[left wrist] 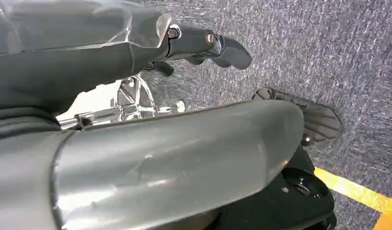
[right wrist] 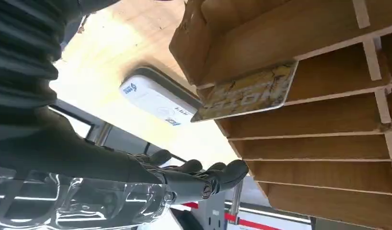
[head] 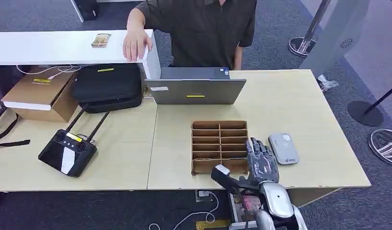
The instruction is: Pass the card to the sensor for recognition and then transmit it.
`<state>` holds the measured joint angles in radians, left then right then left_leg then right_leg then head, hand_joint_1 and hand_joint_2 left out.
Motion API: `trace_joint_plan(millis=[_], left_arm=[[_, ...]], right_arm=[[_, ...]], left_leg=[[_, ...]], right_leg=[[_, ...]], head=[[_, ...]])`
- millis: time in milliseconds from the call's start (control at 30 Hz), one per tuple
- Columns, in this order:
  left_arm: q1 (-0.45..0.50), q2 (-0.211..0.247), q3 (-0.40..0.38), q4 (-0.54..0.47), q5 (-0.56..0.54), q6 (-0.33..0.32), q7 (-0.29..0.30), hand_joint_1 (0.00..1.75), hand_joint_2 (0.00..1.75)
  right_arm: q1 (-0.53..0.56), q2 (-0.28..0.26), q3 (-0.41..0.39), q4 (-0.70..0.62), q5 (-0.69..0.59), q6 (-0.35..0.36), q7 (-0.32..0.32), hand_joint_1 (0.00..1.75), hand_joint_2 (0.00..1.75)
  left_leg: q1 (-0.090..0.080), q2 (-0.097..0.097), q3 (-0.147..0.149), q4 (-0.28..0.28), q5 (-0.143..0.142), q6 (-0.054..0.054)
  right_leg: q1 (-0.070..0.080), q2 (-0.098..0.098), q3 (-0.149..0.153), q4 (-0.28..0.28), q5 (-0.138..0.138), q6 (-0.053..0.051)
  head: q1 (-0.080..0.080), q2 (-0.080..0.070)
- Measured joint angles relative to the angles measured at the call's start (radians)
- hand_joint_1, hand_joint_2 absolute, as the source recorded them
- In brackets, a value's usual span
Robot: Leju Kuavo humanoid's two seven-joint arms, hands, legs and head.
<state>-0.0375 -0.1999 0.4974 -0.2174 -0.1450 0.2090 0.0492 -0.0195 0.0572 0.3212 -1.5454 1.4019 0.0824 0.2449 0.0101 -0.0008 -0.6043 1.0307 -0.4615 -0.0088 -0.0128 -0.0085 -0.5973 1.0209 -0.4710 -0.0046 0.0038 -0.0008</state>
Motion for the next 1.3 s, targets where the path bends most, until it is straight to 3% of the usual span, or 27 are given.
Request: trace_joint_plan(millis=[533,567,633,667,767,1300], left_arm=[[0.0,0.0,0.0,0.0,-0.001,0.004,0.002,0.0,0.0],[0.0,0.0,0.0,0.0,0.0,0.004,0.002,0.0,0.0],[0.0,0.0,0.001,0.0,0.0,0.004,0.003,0.0,0.0],[0.0,0.0,0.001,0.0,0.001,0.004,0.003,0.0,0.0],[0.0,0.0,0.001,0.0,0.001,0.004,0.003,0.0,0.0],[0.0,0.0,0.005,0.0,0.002,0.007,0.0,0.0,0.0]], right_arm=[[-0.028,0.013,0.005,0.027,-0.008,0.008,-0.008,0.02,1.75],[-0.029,0.013,0.006,0.028,-0.008,0.009,-0.008,0.96,1.75],[-0.03,0.013,0.006,0.028,-0.009,0.008,-0.008,1.57,1.75],[-0.031,0.013,0.006,0.029,-0.009,0.008,-0.008,1.69,1.75],[-0.031,0.013,0.006,0.029,-0.009,0.008,-0.008,1.73,1.75],[-0.034,0.012,0.005,0.015,-0.03,-0.009,-0.031,1.5,1.75]], left_leg=[[0.0,0.0,0.0,0.0,0.0,0.0],[0.0,0.0,0.0,0.0,0.0,0.0],[0.0,0.0,0.0,0.0,0.0,0.0],[0.0,0.0,0.0,0.0,0.0,0.0],[0.0,0.0,0.0,0.0,0.0,0.0],[0.0,0.0,0.0,0.0,0.0,0.0]], right_leg=[[0.0,0.0,0.0,0.0,0.0,0.0],[0.0,0.0,0.0,0.0,0.0,0.0],[0.0,0.0,0.0,0.0,0.0,0.0],[0.0,0.0,0.0,0.0,0.0,0.0],[0.0,0.0,0.0,0.0,0.0,0.0],[0.0,0.0,0.0,0.0,0.0,0.0]], head=[[0.0,0.0],[0.0,0.0],[0.0,0.0],[0.0,0.0],[0.0,0.0],[0.0,0.0]])
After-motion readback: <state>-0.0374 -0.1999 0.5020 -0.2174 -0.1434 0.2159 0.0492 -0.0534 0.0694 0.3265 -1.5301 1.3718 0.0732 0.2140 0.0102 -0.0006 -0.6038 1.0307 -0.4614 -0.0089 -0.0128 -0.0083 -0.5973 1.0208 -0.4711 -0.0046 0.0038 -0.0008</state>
